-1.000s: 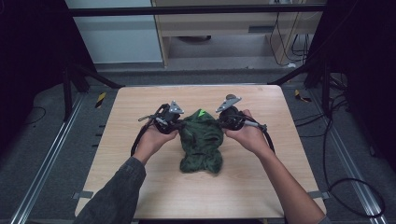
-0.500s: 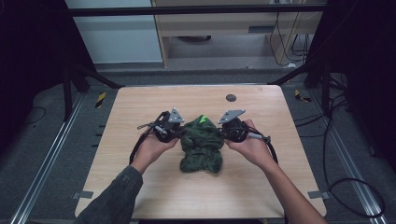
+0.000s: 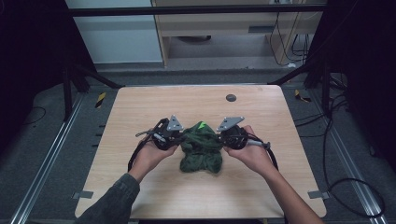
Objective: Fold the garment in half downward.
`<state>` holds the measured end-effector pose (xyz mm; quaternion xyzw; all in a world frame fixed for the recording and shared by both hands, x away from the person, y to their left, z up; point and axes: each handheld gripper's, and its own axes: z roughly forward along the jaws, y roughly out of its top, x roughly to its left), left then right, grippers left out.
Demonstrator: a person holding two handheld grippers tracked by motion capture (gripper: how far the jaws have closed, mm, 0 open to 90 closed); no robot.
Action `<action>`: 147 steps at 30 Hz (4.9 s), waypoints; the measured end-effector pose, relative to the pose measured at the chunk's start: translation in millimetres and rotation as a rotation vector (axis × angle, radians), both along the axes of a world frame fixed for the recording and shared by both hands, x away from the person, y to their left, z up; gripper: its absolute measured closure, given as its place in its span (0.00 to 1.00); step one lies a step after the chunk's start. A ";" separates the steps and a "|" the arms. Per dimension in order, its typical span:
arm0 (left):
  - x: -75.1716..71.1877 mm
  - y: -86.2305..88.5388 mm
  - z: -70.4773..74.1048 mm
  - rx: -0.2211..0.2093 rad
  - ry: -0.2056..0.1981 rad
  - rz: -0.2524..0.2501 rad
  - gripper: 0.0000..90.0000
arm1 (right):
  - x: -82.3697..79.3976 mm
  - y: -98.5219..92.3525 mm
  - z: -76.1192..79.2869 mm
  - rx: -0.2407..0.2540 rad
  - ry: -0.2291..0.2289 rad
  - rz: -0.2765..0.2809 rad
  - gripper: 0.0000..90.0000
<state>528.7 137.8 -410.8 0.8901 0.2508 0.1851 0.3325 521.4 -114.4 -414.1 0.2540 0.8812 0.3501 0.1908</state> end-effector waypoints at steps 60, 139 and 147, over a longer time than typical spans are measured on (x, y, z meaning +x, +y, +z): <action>-47.9 2.6 -48.6 -0.028 0.030 -0.031 0.83 | -52.5 -1.5 -32.5 -0.017 0.038 0.080 0.90; -73.2 20.7 -72.3 -0.071 0.056 0.013 0.67 | -75.9 -13.1 -50.2 -0.021 0.066 0.051 0.61; -74.9 21.7 -71.9 -0.065 0.046 0.028 0.53 | -79.5 -16.2 -51.3 -0.035 0.065 0.036 0.51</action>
